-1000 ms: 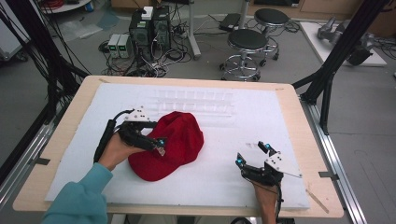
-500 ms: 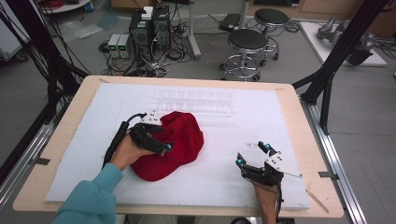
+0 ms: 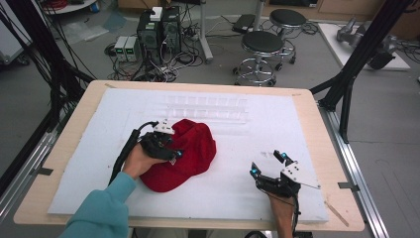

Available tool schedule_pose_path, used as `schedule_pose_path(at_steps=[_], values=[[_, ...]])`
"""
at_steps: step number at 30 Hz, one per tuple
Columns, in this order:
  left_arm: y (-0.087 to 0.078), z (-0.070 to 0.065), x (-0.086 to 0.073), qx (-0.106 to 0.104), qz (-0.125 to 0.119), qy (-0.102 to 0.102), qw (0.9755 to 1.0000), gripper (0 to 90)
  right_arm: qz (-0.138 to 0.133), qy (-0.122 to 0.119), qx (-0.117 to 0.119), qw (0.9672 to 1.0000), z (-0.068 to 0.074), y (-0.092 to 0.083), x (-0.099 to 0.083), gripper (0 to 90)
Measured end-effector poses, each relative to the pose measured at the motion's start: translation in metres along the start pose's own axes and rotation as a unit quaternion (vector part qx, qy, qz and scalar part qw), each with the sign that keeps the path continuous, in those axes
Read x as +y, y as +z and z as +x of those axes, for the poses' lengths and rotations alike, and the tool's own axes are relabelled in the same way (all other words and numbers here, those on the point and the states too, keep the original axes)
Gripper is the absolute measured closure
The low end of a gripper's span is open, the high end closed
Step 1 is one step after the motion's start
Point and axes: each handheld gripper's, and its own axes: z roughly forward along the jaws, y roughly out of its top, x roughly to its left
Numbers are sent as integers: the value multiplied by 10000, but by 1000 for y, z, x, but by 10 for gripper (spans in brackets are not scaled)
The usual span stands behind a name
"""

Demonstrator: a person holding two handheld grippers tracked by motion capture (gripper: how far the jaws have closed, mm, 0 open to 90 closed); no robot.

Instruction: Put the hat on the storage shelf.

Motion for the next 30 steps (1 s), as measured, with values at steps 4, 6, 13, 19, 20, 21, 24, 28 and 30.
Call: schedule_pose_path(at_steps=[4,6,13,19,20,21,24,28,30], values=[[2,0,0,51,109,-14,9999,648,-1,-3,3,10000,0,0,0,85],[2,-1,0,95,99,5,9999,691,-3,-5,2,10000,0,0,0,85],[-2,-2,1,228,39,94,9997,777,-20,3,-6,10000,0,0,0,86],[-11,-1,4,317,-412,47,9986,809,-39,11,-12,10000,0,-1,0,86],[-15,0,5,344,-516,35,9981,815,-44,66,-11,10000,-1,-1,0,86],[-15,0,5,344,-516,35,9981,819,-44,66,-11,10000,-1,-1,0,86],[-20,1,5,347,-685,12,9970,822,-17,77,-9,10000,-1,-1,0,86],[-24,2,5,344,-793,-9,9963,822,-14,49,-15,10000,-1,0,0,86],[-25,2,5,350,-849,-39,9958,822,-9,51,-21,10000,-1,0,0,86]])
